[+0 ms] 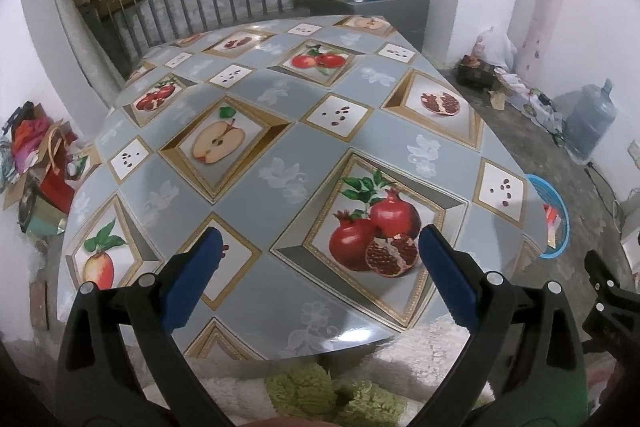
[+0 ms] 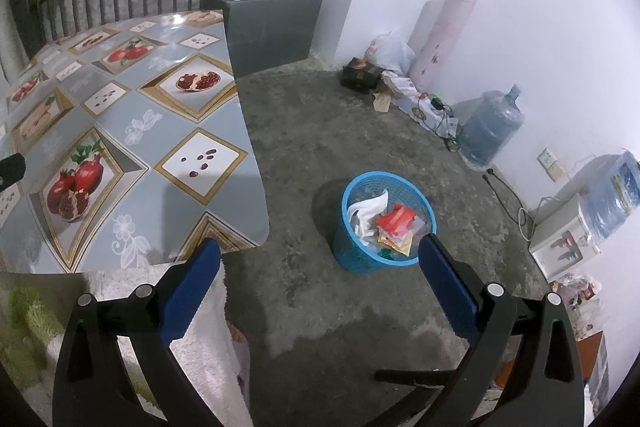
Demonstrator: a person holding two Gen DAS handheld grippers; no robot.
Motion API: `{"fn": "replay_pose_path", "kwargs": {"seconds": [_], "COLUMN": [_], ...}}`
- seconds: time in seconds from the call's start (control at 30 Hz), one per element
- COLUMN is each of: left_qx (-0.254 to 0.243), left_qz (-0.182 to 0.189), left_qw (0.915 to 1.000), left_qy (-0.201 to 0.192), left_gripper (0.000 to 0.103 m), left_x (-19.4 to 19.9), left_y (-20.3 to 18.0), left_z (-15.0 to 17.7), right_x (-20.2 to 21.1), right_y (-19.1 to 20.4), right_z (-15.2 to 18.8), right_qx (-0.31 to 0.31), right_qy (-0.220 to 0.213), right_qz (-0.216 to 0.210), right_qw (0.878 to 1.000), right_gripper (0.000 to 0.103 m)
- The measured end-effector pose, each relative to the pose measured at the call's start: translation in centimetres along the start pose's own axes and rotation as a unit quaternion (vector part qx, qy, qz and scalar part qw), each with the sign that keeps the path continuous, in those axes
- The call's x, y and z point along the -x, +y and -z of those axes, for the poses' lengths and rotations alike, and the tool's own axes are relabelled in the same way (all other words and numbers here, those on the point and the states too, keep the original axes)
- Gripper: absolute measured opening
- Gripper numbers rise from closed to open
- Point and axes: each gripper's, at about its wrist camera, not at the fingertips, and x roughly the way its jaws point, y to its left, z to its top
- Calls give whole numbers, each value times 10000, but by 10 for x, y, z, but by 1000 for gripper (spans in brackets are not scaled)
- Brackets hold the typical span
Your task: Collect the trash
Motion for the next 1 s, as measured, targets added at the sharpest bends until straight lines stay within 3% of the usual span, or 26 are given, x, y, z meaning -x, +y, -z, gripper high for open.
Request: {"fn": "replay_pose_path", "kwargs": {"seconds": [1.0], "left_qx": [-24], "left_qz": [28], "left_qw": [10000], "left_qy": [45], "left_gripper": [94], "left_x": [0], "left_y": [-2], "left_z": [1], "right_x": [4], "right_y": [1], "right_z": [-3], "right_qx": [-13], "right_qy": [-69], "right_qz": [-19], "right_qw": [10000], "right_gripper": [96]}}
